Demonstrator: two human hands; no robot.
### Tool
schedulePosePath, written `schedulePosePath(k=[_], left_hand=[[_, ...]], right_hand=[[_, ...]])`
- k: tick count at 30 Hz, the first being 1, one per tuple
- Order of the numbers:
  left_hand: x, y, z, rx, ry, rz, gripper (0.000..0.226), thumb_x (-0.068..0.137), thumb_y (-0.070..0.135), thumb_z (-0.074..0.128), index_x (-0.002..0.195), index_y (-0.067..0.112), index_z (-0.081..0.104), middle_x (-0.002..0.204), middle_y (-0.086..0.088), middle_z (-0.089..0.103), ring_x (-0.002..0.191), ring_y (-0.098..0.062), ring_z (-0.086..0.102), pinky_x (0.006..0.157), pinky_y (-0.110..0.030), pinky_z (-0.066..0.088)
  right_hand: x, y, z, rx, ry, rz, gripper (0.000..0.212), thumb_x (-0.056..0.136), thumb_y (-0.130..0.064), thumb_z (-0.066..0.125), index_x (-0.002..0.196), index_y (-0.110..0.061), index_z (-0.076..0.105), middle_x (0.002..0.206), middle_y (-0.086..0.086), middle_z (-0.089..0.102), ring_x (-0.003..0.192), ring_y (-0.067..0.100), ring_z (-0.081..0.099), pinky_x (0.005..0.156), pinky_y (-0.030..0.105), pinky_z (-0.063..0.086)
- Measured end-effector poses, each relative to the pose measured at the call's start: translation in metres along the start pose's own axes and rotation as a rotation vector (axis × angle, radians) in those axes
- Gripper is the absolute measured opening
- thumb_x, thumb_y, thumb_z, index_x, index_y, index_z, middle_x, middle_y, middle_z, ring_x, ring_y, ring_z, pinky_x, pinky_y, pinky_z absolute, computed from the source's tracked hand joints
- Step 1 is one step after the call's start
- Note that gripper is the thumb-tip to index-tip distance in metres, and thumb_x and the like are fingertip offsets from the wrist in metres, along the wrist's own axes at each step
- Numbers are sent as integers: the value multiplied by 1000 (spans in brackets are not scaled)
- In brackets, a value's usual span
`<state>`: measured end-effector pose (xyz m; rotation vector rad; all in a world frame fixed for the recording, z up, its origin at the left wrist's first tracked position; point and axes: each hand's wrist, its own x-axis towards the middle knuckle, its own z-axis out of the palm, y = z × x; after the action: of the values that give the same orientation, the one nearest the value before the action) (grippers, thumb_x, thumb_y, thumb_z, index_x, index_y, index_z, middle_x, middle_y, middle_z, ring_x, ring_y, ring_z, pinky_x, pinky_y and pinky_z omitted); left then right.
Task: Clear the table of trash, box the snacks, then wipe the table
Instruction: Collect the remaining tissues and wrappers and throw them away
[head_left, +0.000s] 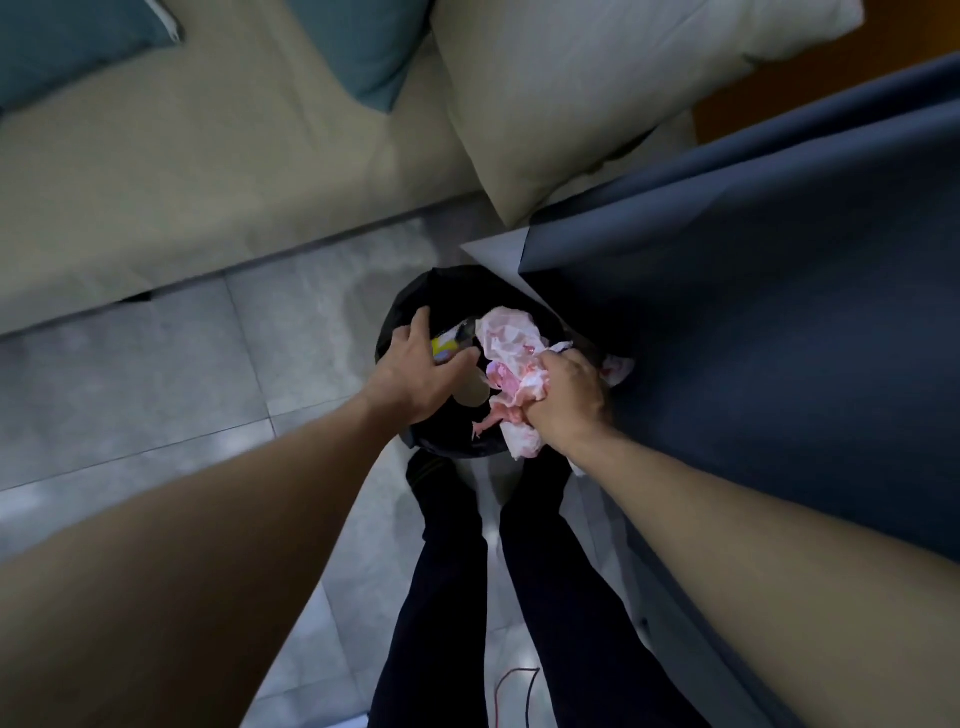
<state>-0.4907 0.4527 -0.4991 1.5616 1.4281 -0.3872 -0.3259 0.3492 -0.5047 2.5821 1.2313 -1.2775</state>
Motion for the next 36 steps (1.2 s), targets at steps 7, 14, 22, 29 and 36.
schedulePosePath(k=[7,14,22,29,36], left_hand=[[-1,0,-11,92,10,26,78,100,47,48,160,13,11,158,-19,28,141,-35,37,114,-39,32],[-5,-4,-20,161,23,50,74,100,51,43,159,17,13,159,-14,30,135,-37,45,109,-46,42],[-17,-7,-25,239,28,58,71,100,50,41,158,21,13,158,-12,32,132,-37,49,106,-50,45],[-42,-3,-41,349,50,73,75,96,56,40,158,23,13,154,-12,37,131,-36,48,108,-51,43],[-89,27,-86,399,143,94,75,98,57,41,158,21,15,155,-13,36,138,-33,41,112,-48,35]], right_hand=[[2,-17,-5,27,-51,-54,62,76,-16,73,134,-24,53,134,3,47,118,25,51,92,35,48],[4,-34,-3,119,-62,-103,74,74,-27,77,140,-32,45,142,-4,44,126,21,49,100,31,46],[-7,-34,-8,99,-75,-142,83,82,-32,76,152,-32,31,146,-3,40,130,22,45,106,37,43],[-25,-43,-27,56,-46,-175,77,84,-32,73,151,-27,34,149,-1,39,134,22,43,108,33,40],[-52,-68,-84,-19,-16,-210,84,82,-39,74,152,-23,31,154,-1,34,140,21,36,113,34,34]])
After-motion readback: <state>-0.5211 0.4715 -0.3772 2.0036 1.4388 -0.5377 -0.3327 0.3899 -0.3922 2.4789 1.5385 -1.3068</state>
